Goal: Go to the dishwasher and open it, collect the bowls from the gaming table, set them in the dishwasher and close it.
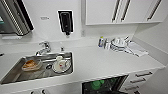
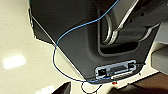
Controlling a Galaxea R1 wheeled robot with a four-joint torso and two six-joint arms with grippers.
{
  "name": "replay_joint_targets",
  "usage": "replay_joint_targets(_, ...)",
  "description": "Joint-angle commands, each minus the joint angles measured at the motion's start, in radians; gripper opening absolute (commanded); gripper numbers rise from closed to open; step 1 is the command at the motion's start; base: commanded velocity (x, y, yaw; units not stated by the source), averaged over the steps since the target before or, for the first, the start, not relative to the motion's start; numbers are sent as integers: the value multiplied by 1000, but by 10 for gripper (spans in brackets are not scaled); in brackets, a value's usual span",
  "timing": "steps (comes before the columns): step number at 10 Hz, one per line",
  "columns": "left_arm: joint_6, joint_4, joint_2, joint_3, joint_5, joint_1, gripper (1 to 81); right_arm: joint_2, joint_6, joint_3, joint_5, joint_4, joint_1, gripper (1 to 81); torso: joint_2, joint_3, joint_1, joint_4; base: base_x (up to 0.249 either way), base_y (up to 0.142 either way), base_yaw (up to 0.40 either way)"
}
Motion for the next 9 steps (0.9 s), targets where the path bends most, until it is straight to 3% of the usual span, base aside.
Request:
replay_joint_targets(1,0,-1,0,6,70,10,811,-52,11,4,8,10,88,811,1,2,-1,0,0,0,0)
replay_joint_targets(2,0,-1,0,6,70,10,811,-54,19,13,50,14,117,811,-5,-5,5,0,0,0,0)
replay_joint_targets(5,-1,-4,2,3,73,10,811,12,115,-5,62,94,235,811,-13,-12,12,0,0,0,0)
replay_joint_targets(9,-2,-4,-3,2,75,22,811,155,172,-146,59,111,309,811,-13,-12,12,0,0,0,0)
